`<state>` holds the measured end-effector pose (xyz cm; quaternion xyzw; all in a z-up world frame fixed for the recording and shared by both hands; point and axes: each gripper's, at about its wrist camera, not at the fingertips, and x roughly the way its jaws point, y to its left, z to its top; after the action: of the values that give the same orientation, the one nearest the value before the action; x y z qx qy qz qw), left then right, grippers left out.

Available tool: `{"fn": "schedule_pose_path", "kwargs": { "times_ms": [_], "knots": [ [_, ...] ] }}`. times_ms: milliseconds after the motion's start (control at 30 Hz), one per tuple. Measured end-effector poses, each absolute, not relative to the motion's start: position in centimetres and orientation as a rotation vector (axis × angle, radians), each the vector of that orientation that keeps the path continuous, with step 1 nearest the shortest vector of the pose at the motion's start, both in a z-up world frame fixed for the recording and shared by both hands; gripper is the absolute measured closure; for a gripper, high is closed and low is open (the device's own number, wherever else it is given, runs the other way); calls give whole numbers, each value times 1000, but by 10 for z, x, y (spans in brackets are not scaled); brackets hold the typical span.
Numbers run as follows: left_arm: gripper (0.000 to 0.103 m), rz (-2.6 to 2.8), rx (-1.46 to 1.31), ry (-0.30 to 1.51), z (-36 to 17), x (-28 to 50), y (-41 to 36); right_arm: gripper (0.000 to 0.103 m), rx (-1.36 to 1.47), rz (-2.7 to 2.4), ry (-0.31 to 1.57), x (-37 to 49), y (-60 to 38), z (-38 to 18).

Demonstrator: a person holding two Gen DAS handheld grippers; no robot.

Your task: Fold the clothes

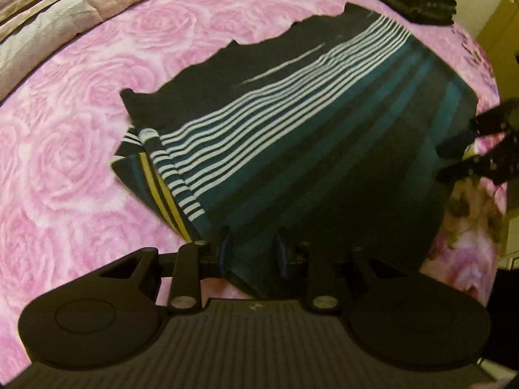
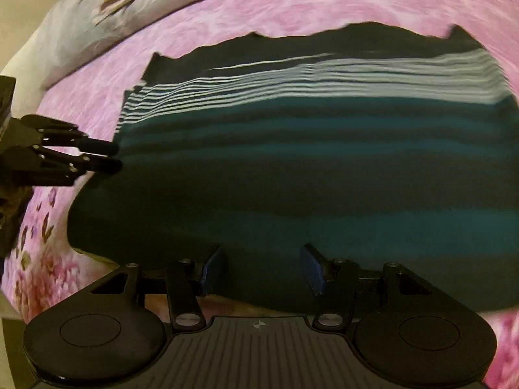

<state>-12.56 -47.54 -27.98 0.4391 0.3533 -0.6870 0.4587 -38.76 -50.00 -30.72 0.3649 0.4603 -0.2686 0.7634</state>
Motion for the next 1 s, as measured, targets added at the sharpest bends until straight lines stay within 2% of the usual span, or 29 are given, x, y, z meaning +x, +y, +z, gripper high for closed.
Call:
{"fn": "schedule_pose_path", "kwargs": {
  "times_ms": [233,433,567,667,700,733,767,933,1000],
  "knots": [
    [79,-1757,1112,855,-268,-134,-454,46,831,-913,908,-442,-517,-295],
    [78,-1729,1151,866,-273,-144,-443,46,1065,-1070,759,-510,-567,-316],
    [76,-1701,1224,822,-267,-146,-439,46,965,-1039,855,-497,-564,-307],
    [71,-1718,1311,693,-257,-146,-431,44,841,-995,951,-471,-547,-297],
    [66,-1725,1345,637,-254,-145,-429,40,772,-937,962,-456,-535,-291],
    [59,-1737,1392,553,-253,-144,-424,20,697,-874,969,-439,-521,-286],
    [55,-1748,1437,468,-252,-143,-420,7,623,-811,974,-422,-508,-280],
    [39,-1831,1610,91,-270,-125,-409,7,204,-466,996,-325,-424,-276],
    [39,-1872,1646,-35,-279,-118,-410,7,34,-362,1003,-288,-387,-284]
  ]
}}
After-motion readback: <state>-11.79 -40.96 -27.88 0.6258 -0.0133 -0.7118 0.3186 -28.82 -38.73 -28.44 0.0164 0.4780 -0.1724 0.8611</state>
